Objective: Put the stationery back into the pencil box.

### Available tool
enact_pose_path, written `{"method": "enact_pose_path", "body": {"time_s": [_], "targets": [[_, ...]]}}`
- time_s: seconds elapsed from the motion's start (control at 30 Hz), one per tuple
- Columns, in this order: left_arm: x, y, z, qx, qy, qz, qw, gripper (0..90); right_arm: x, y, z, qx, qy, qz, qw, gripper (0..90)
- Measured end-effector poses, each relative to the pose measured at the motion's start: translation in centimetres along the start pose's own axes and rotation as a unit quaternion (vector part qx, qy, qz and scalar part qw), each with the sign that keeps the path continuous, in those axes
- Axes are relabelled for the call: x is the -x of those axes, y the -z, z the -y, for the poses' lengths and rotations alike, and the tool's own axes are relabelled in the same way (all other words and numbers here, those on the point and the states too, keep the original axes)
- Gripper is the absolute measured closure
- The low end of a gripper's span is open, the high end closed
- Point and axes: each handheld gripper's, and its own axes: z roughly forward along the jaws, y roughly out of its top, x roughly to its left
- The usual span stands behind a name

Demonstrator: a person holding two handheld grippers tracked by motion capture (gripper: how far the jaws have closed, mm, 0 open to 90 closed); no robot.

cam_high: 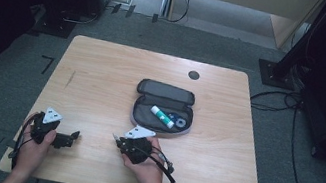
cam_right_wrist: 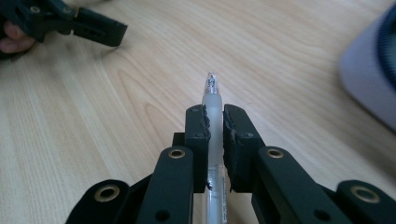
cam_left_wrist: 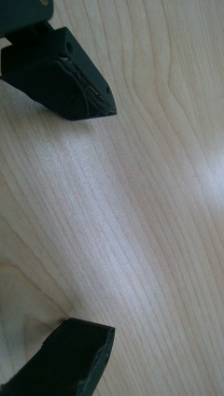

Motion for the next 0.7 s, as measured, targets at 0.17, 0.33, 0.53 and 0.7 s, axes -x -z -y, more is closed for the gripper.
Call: {"method": "enact_pose_path", "body": {"time_s": [0.17,0.33,0.53,0.7], "targets": [[0.0,0.0,0.0,0.000,-0.001,0.000,1.0000,0.0,0.8,1.0,-0.1,0.015,-0.004,0.005,0.9999,81.4],[0.0,0.0,0.0,0.000,0.000,0.000,1.0000,0.0,1.5,1.9,-0.2,0.027,-0.008,0.009,0.9996,81.4],[0.0,0.0,0.0,0.000,0.002,0.001,1.0000,0.0,2.1,2.7,-0.3,0.041,-0.017,0.017,0.9989,81.5],[0.0,0.0,0.0,0.001,0.001,0.001,1.0000,0.0,2.6,3.5,-0.5,0.059,-0.024,0.024,0.9977,81.4]]}}
